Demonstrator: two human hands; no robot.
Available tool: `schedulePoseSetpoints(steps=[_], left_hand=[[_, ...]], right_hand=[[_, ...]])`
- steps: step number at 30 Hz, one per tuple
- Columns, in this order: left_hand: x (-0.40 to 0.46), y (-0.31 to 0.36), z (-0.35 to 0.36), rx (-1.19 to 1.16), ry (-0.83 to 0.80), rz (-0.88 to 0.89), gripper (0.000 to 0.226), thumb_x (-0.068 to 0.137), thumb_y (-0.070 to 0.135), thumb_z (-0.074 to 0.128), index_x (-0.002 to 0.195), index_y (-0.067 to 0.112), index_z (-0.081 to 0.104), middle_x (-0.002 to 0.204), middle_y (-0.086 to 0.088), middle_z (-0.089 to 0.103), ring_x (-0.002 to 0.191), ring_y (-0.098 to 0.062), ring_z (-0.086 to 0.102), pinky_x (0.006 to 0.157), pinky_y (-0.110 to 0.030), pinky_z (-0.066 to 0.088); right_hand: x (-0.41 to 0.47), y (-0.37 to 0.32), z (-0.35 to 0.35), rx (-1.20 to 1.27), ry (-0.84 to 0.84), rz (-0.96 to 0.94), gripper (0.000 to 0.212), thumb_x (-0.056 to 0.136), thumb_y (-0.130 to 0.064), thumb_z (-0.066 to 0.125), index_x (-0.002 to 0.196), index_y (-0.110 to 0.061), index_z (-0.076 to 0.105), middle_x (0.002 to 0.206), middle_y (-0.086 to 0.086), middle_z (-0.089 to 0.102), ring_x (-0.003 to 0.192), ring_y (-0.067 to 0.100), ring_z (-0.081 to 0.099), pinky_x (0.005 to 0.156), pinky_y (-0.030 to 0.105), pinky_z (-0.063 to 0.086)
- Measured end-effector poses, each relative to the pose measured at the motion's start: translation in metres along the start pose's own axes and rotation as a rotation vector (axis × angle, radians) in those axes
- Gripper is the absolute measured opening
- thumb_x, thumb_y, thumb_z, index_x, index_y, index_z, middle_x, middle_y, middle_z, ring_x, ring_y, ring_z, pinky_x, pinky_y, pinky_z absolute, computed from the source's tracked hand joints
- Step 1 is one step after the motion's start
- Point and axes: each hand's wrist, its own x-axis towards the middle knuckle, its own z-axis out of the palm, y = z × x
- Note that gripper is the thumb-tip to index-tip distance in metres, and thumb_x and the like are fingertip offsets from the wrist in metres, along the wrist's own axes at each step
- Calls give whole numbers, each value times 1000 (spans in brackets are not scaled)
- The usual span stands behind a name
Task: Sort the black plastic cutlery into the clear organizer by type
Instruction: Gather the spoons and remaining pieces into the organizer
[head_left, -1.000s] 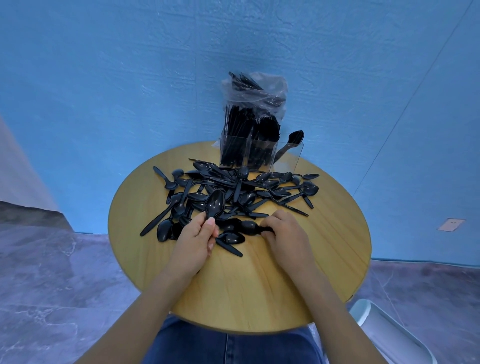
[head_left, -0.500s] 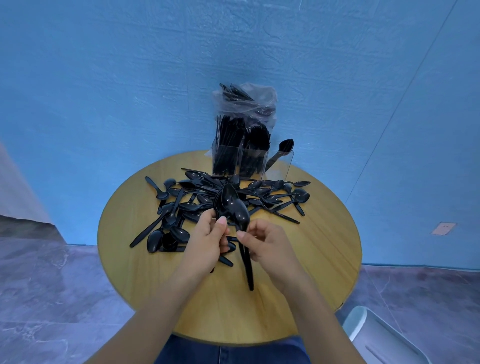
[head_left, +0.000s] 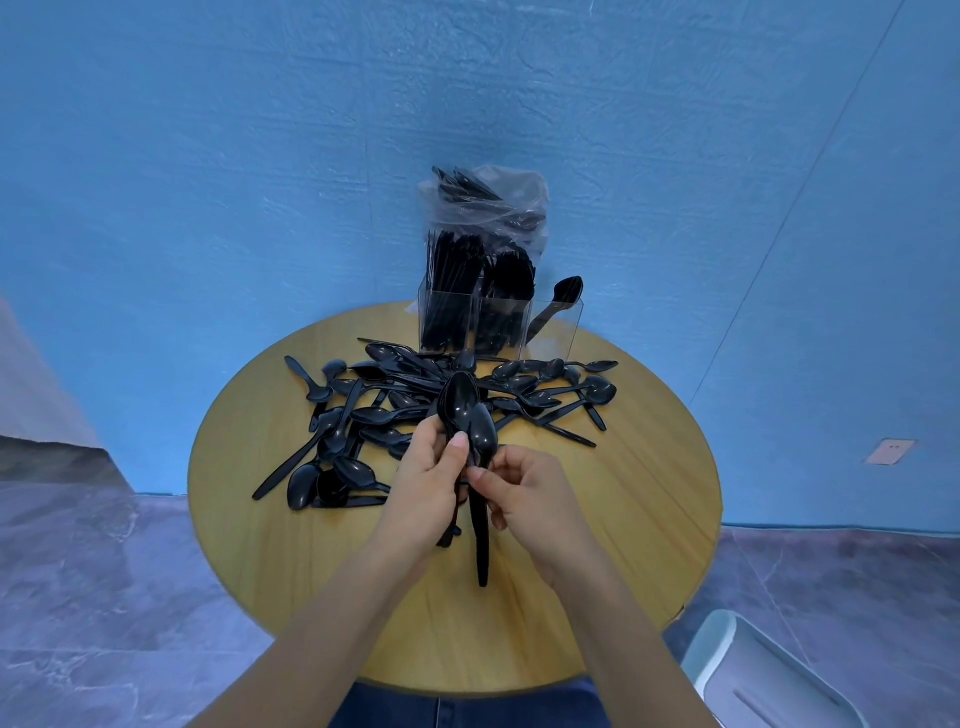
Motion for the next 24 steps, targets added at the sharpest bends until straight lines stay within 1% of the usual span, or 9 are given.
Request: schedulePoseSetpoints(steps=[3, 6, 9, 12, 15, 17, 18, 20, 24], left_hand=[[0, 2, 4, -13, 1, 25, 19, 101, 17, 39, 112, 17, 55, 97, 4, 67, 81, 1, 64, 64, -14, 51], [3, 3, 5, 25, 24, 16, 18, 101, 17, 39, 102, 14, 57, 90, -3, 66, 79, -10, 64, 69, -27, 56], [8, 1, 3, 53, 65, 14, 18, 101, 16, 38, 92, 13, 53, 78, -2, 59, 75, -13, 59, 71, -27, 51], [12, 1, 2, 78, 86, 19, 18, 101, 16, 38, 87, 15, 48, 76, -1, 54, 75, -14, 56, 71, -28, 50], [13, 1, 4, 143, 81, 51, 15, 101, 18, 38, 93, 16, 50, 80, -5, 61, 75, -18, 61, 71, -31, 53], [11, 2, 7, 180, 56, 68, 14, 101, 20, 39, 100, 18, 53, 87, -7, 65, 78, -23, 64, 72, -38, 54], [10, 2, 9, 183, 42, 70, 14, 101, 20, 39, 101, 18, 53, 88, -8, 65, 78, -23, 64, 73, -40, 53], [8, 4, 11, 174, 16, 67, 14, 100, 20, 40, 103, 19, 54, 88, -7, 64, 76, -20, 62, 74, -40, 53], [9, 4, 9, 180, -29, 86, 16, 100, 23, 40, 105, 20, 55, 94, -7, 65, 86, -23, 63, 83, -42, 51]], right_hand=[[1, 1, 1, -70, 23, -6, 16, 90, -13, 62, 75, -11, 60, 65, 0, 60, 48, 0, 50, 57, 23, 42], [2, 1, 0, -143, 23, -16, 12, 91, -15, 60, 83, -8, 65, 66, -3, 60, 56, 2, 54, 59, 25, 45], [3, -1, -2, -206, 82, -39, 19, 95, -21, 54, 87, -10, 67, 69, -2, 61, 62, 10, 54, 65, 36, 46], [5, -7, -8, -270, 135, -94, 28, 97, -26, 48, 90, -7, 68, 69, 4, 52, 66, 17, 50, 68, 40, 47], [4, -13, -11, -204, 53, -132, 24, 97, -19, 50, 89, 0, 63, 62, 1, 50, 56, 11, 49, 59, 32, 46], [5, -15, -10, -161, 31, -129, 8, 94, -14, 54, 96, -7, 59, 63, -2, 54, 53, 5, 51, 52, 21, 46], [6, -15, -10, -134, 38, -118, 8, 93, -13, 57, 101, -11, 56, 65, -2, 56, 52, 4, 52, 51, 18, 45], [9, -15, -11, -84, 61, -107, 18, 91, -13, 60, 107, -14, 52, 66, 0, 59, 52, 3, 54, 50, 16, 45], [12, -16, -14, -1, 103, -109, 33, 89, -9, 62, 117, -23, 49, 71, 2, 57, 50, 4, 56, 51, 18, 46]])
